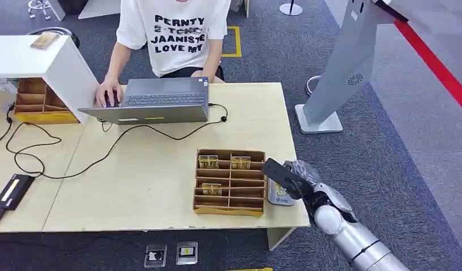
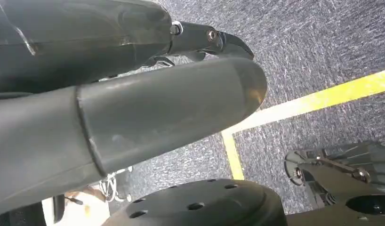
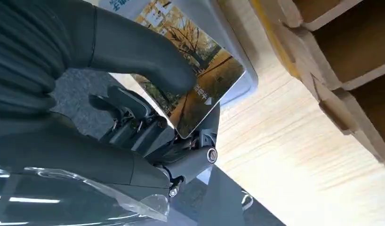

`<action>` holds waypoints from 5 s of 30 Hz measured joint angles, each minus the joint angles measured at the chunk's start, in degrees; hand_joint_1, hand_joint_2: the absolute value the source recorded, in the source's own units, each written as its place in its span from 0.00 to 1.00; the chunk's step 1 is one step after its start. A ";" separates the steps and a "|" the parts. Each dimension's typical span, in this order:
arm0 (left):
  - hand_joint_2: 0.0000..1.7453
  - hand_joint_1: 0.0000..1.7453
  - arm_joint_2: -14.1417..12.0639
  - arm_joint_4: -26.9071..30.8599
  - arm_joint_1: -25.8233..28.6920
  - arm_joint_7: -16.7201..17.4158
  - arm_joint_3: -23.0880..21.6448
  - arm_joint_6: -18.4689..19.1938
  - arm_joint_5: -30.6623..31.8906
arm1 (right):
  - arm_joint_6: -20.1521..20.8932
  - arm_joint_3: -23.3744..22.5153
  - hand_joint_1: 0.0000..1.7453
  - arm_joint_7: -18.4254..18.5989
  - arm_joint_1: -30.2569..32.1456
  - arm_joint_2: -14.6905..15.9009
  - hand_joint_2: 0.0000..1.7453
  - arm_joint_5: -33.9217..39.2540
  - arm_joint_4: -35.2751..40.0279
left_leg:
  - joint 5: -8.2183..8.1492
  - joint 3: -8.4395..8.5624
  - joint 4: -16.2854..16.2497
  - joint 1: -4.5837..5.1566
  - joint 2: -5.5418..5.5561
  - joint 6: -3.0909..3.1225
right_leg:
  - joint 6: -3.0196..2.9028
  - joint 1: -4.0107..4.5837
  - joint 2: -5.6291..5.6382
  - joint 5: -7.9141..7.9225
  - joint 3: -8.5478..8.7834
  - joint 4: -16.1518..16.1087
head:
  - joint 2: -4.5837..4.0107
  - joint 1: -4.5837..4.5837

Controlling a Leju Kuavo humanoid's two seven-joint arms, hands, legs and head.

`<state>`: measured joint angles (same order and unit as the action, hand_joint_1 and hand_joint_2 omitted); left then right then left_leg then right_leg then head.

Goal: Pass the card to the sensor for recognition and then transmit it.

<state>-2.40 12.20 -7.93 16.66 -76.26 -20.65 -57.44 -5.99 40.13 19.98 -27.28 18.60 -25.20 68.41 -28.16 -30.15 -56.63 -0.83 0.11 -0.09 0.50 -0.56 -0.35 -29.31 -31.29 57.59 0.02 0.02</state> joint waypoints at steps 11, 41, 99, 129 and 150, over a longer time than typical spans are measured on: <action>0.00 0.00 0.00 0.00 0.00 0.00 0.02 0.04 0.50 | -0.18 1.16 1.00 -0.48 -0.46 -0.66 1.00 1.27 -3.26 | 0.00 0.00 0.00 0.00 0.00 0.00 | 0.00 0.00 0.01 0.00 0.00 0.00 | 0.00 0.00; 0.00 0.00 0.00 0.00 0.02 0.00 0.00 0.00 0.74 | -3.45 2.75 1.00 -0.70 -1.07 -1.07 1.00 1.13 -5.79 | 0.00 0.10 0.00 0.00 -0.01 0.00 | 0.01 0.00 0.03 0.01 0.08 0.00 | 0.00 0.00; 0.00 0.00 0.92 0.00 -0.48 -0.70 0.17 0.02 2.86 | -12.44 4.20 1.00 -6.31 -0.16 -5.40 1.00 -34.75 38.93 | 0.00 0.01 0.00 0.00 -0.01 0.00 | 0.01 0.00 0.03 0.01 0.03 0.01 | 0.00 0.00; 0.00 0.00 1.25 0.00 -2.04 0.24 0.13 0.17 2.86 | -26.86 12.50 1.00 -15.43 -22.59 -18.69 1.00 -29.11 -6.40 | 0.03 -0.01 0.00 0.00 0.05 0.02 | 0.01 0.00 -0.04 0.01 0.02 0.02 | 0.00 0.00; 0.00 0.00 1.14 0.00 -2.48 1.05 -0.59 1.14 4.39 | -25.57 16.09 0.00 -9.97 -24.11 -18.05 1.00 -28.83 -14.10 | 0.03 0.01 -0.01 0.00 0.01 0.02 | 0.01 0.00 0.05 0.01 -0.04 0.02 | 0.00 0.00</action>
<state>-1.27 12.20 -10.42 17.70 -76.85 -19.52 -53.05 -31.56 56.22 10.01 -51.39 0.55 -54.03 54.31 -28.13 -30.14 -56.64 -0.83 0.12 -0.07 0.51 -0.56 -0.30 -29.30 -31.33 57.61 0.02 0.02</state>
